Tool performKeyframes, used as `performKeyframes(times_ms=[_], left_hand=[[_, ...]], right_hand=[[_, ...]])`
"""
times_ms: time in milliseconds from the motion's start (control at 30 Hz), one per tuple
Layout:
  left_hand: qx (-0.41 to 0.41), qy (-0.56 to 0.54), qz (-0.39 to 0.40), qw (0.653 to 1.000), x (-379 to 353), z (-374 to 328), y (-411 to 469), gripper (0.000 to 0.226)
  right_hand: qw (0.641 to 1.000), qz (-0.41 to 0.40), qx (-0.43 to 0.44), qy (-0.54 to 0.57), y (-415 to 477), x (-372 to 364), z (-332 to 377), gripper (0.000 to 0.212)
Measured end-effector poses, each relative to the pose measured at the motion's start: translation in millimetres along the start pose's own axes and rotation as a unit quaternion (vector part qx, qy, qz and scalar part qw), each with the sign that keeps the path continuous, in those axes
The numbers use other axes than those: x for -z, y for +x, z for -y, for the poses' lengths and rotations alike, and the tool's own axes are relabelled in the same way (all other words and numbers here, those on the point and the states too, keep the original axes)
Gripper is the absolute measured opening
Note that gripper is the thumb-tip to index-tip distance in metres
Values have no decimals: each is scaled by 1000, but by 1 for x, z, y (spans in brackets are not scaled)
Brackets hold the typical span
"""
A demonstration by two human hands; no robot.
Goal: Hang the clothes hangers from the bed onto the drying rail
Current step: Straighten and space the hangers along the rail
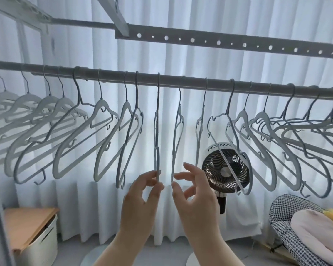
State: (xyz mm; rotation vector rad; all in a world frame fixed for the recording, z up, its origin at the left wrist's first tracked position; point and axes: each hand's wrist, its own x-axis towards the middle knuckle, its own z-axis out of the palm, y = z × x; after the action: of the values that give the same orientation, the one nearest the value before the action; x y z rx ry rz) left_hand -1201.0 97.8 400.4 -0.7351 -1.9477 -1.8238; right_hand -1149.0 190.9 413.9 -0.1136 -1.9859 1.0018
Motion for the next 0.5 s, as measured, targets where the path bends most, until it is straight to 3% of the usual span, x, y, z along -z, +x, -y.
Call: performKeyframes(times_ms=[167,300,400,500], left_hand=[[9,2,-11,1000,4,-2,-1,33],[15,-4,-29,999,9,-5,-2,14],[13,-1,-40,999,15,-5,-2,16],[2,13,-49,999,21,-6,-1,30]], right_hand=[[999,30,-5,-42,0,0,5,41],[998,33,-5,-53,1,-2,9,32],[998,-26,44,-43,2,2,13,41],[989,-60,123,-59,17,21,23,32]])
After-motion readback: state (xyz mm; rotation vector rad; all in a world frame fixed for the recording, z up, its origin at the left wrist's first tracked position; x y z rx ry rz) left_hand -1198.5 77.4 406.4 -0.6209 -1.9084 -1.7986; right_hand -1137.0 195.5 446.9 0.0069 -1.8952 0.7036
